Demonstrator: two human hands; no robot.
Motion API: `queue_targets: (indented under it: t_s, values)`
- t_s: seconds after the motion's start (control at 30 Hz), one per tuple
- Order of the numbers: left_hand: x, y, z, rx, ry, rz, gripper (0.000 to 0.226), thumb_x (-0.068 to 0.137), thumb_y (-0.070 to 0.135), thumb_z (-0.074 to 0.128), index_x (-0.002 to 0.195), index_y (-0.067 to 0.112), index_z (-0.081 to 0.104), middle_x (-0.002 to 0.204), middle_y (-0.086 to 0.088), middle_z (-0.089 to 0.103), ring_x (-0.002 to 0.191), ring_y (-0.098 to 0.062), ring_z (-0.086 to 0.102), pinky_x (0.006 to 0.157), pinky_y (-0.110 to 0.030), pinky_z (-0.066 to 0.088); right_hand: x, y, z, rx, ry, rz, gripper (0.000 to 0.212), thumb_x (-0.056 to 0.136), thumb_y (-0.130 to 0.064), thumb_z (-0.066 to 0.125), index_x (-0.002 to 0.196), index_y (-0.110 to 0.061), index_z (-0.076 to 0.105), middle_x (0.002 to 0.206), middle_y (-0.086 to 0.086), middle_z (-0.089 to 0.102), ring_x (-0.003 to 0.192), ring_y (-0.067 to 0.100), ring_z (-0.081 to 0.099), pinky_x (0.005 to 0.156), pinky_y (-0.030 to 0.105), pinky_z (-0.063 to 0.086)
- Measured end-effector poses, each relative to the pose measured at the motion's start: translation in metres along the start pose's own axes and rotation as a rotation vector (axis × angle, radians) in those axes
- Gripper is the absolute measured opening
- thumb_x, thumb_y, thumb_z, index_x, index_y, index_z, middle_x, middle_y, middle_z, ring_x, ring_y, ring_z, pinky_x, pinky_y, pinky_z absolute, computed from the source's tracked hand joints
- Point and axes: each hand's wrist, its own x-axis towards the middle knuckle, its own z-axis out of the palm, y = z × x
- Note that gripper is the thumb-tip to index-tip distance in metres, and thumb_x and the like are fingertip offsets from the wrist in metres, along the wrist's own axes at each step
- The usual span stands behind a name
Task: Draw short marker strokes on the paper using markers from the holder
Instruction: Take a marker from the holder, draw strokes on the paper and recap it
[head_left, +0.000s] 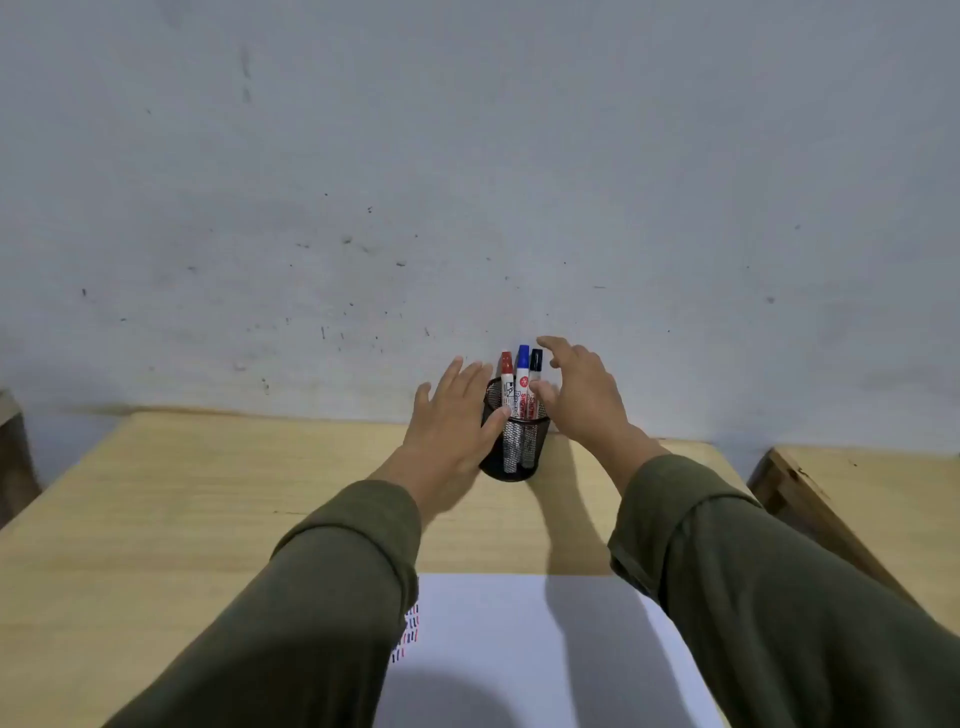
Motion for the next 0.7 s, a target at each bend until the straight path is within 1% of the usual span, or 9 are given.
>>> queue_targets:
  t_s: [0.2,0.27,0.33,0.43,0.53,0.6,0.7]
  values:
    - [0.003,-0.007,0.013,0.01,-0.009,0.035,0.059,0.1,0.044,0.02,0.151,0.017,0.013,0.16,0.001,0.015,0.15,-0.016,-0.001,0.117,-0.047,0.011,0.012,0.004,0.006,-0.066,-0.049,0.03,0.049,0.091,-0.024,0.056,0.138,-0.021,0.041,0.131,0.013,0.052,0.121,0.028,0.045,0.099,0.045,0.041]
    - [0.004,-0.009,0.014,0.03,-0.01,0.043,0.057,0.1,0.043,0.02,0.151,0.018,0.013,0.16,0.001,0.016,0.15,-0.016,0.0,0.117,-0.048,0.012,0.014,0.005,0.006,-0.078,-0.053,0.025,0.049,0.091,-0.025,0.056,0.137,-0.02,0.042,0.132,0.013,0.051,0.121,0.028,0.046,0.099,0.044,0.042]
    - [0.002,-0.009,0.015,-0.006,-0.004,0.039,0.058,0.1,0.045,0.02,0.151,0.018,0.014,0.16,0.002,0.018,0.15,-0.016,0.001,0.117,-0.047,0.012,0.016,0.004,0.005,-0.052,-0.042,0.03,0.048,0.089,-0.024,0.059,0.134,-0.02,0.044,0.129,0.013,0.053,0.118,0.028,0.049,0.097,0.043,0.045]
    - [0.002,-0.008,0.013,-0.064,0.012,0.032,0.059,0.099,0.048,0.019,0.15,0.019,0.016,0.159,0.003,0.02,0.15,-0.015,0.002,0.117,-0.046,0.011,0.015,0.002,0.003,0.05,-0.017,0.047,0.043,0.084,-0.02,0.065,0.123,-0.02,0.047,0.117,0.013,0.061,0.104,0.028,0.056,0.086,0.043,0.05]
    - [0.004,-0.007,0.007,-0.095,0.02,0.013,0.06,0.098,0.049,0.021,0.15,0.019,0.019,0.158,0.003,0.023,0.149,-0.015,0.004,0.117,-0.046,0.011,0.015,0.0,0.003,0.147,0.002,0.084,0.04,0.083,-0.014,0.064,0.116,-0.022,0.043,0.107,0.014,0.064,0.088,0.027,0.058,0.073,0.036,0.049]
    - [-0.007,0.004,-0.007,-0.059,0.024,0.036,0.06,0.098,0.048,0.021,0.15,0.018,0.018,0.159,0.002,0.021,0.15,-0.015,0.003,0.117,-0.046,0.011,0.002,-0.003,-0.012,0.231,0.047,0.11,0.042,0.085,-0.01,0.061,0.119,-0.022,0.04,0.101,0.012,0.062,0.084,0.025,0.057,0.07,0.033,0.047]
    - [-0.004,0.005,-0.012,-0.036,0.008,0.021,0.062,0.098,0.047,0.023,0.151,0.016,0.016,0.16,0.001,0.017,0.15,-0.016,0.0,0.118,-0.047,0.01,0.001,-0.01,-0.017,0.403,0.13,0.144,0.046,0.088,-0.001,0.056,0.126,-0.021,0.037,0.094,0.007,0.056,0.076,0.017,0.054,0.059,0.022,0.046]
